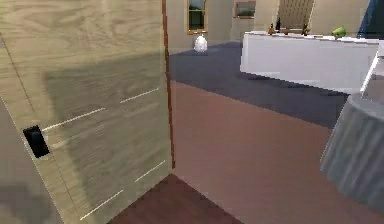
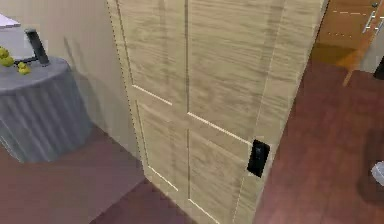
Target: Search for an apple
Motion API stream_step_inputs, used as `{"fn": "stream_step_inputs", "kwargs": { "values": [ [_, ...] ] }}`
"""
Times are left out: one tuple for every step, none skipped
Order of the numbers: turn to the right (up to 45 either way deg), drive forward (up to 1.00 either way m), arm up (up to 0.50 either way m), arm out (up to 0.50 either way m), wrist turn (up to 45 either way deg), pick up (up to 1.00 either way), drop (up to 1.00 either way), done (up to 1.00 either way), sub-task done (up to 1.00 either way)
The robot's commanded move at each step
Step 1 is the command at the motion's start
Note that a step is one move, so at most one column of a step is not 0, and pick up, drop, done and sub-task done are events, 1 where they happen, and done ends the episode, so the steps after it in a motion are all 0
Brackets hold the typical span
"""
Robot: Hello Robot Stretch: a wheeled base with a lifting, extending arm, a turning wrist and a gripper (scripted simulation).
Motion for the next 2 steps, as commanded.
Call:
{"fn": "stream_step_inputs", "kwargs": {
  "values": [
    [21.0,0.00,0.00,0.00,0.0,0.00,0.00,0.00,0.00],
    [0.0,1.00,0.00,0.00,0.0,0.00,0.00,0.00,0.00]
  ]
}}
